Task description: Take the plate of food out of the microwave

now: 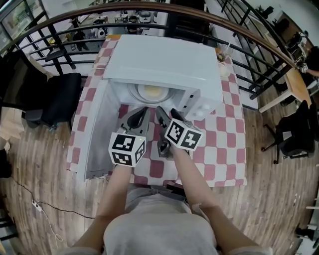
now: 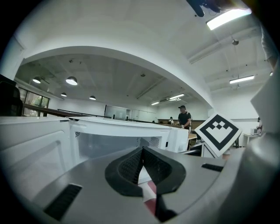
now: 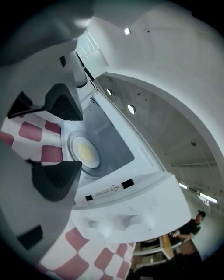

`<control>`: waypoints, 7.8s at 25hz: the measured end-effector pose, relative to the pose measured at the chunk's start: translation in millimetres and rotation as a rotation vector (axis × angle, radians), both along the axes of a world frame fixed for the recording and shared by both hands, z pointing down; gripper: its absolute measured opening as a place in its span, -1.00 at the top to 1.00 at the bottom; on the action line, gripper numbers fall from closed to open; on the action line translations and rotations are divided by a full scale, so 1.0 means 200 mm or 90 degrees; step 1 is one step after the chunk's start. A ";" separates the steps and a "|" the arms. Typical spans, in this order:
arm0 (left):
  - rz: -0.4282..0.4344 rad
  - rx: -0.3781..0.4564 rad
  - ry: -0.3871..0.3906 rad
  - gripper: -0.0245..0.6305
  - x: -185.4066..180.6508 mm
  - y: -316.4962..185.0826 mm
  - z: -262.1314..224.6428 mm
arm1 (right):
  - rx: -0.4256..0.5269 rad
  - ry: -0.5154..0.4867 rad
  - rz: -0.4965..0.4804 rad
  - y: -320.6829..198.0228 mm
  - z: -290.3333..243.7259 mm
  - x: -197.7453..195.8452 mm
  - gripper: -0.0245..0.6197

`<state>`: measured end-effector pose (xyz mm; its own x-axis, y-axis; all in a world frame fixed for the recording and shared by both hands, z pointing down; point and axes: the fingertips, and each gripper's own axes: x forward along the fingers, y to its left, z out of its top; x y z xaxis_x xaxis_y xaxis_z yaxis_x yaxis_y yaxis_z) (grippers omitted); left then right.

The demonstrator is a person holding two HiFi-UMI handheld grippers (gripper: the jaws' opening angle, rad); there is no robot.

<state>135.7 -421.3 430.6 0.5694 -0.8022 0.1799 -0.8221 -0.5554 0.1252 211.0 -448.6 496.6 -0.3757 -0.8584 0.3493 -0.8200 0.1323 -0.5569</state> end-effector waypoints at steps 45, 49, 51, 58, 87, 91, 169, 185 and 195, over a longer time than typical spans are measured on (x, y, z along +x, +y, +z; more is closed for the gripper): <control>0.001 -0.073 -0.005 0.92 -0.15 -0.26 0.24 | -0.306 -0.395 0.337 -0.40 0.68 -0.05 0.01; -0.009 -0.074 -0.007 0.92 -0.18 -0.26 0.24 | -0.303 -0.387 0.317 -0.38 0.68 -0.05 0.02; -0.016 -0.076 -0.008 0.92 -0.21 -0.26 0.24 | -0.301 -0.391 0.313 -0.37 0.67 -0.05 0.04; -0.033 -0.080 -0.004 0.92 -0.26 -0.27 0.23 | -0.293 -0.392 0.301 -0.33 0.63 -0.04 0.27; -0.032 -0.081 0.005 0.92 -0.26 -0.20 0.23 | -0.242 -0.456 0.256 -0.34 0.51 -0.05 0.79; -0.033 -0.079 0.007 0.92 -0.25 -0.19 0.23 | -0.221 -0.473 0.245 -0.34 0.48 -0.05 0.81; -0.054 0.033 0.011 0.92 -0.03 0.21 -0.05 | -0.094 -0.565 0.148 0.33 -0.01 0.11 0.82; -0.040 0.052 0.011 0.92 0.01 0.24 -0.10 | -0.088 -0.577 0.142 0.39 -0.13 0.12 0.82; -0.035 0.058 0.015 0.92 0.03 0.26 -0.11 | -0.083 -0.585 0.145 0.42 -0.14 0.12 0.82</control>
<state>142.1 -369.6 408.0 0.5278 -0.8444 0.0920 -0.8487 -0.5200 0.0965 235.7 -365.5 467.8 -0.3793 -0.9200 0.0987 -0.0532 -0.0848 -0.9950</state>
